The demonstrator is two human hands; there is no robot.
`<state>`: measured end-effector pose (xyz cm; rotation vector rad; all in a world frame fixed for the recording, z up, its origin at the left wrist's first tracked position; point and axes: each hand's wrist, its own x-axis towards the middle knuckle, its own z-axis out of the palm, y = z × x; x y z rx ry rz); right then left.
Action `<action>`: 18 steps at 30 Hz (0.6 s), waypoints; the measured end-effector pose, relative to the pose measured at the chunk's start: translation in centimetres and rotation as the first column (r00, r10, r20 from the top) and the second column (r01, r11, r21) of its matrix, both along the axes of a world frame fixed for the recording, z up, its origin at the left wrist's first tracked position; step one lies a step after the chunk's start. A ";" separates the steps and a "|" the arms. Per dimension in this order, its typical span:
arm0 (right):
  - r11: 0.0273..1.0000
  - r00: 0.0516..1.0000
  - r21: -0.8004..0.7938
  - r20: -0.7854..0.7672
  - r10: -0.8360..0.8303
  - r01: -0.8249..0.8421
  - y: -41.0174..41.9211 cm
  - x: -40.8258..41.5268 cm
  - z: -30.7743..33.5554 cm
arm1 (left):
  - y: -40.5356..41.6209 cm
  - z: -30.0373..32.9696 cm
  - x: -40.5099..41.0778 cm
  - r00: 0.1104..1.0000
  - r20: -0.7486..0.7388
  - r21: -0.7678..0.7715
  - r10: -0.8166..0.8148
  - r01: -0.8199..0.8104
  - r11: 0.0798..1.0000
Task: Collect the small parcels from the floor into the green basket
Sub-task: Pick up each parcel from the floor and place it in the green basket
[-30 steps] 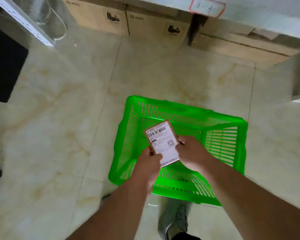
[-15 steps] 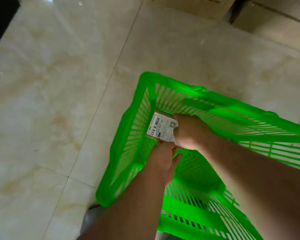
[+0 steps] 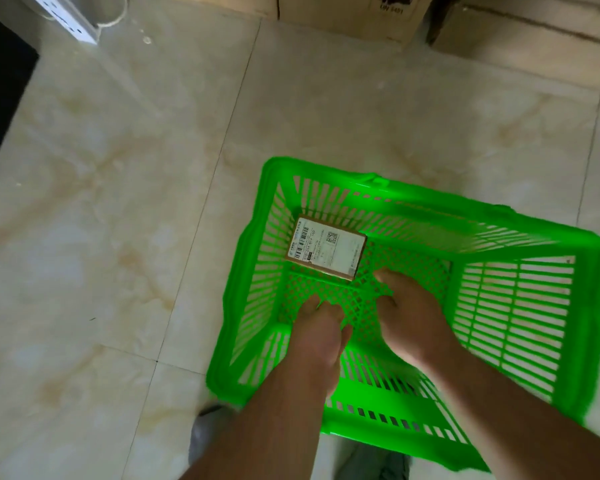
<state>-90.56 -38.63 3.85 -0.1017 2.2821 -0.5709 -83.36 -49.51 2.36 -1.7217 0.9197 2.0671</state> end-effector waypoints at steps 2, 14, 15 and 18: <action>0.987 0.987 -0.034 0.030 -0.158 0.159 1.5 1.5 3.1 | 0.5 3.1 0.7 0.998 -0.024 -0.015 -0.065 0.065 0.998; 0.356 0.373 -0.113 0.227 -0.900 0.928 12.6 16.5 19.6 | 5.7 22.3 6.3 0.645 -0.163 -0.090 -0.747 0.744 0.662; 0.259 0.276 -0.103 0.241 -0.930 0.961 13.6 18.8 20.3 | 6.1 23.3 7.3 0.570 -0.167 -0.111 -0.805 0.800 0.589; 0.028 0.044 -0.060 0.289 -0.956 0.998 15.7 26.1 21.8 | 7.6 25.1 11.0 0.437 -0.137 -0.096 -0.889 0.887 0.451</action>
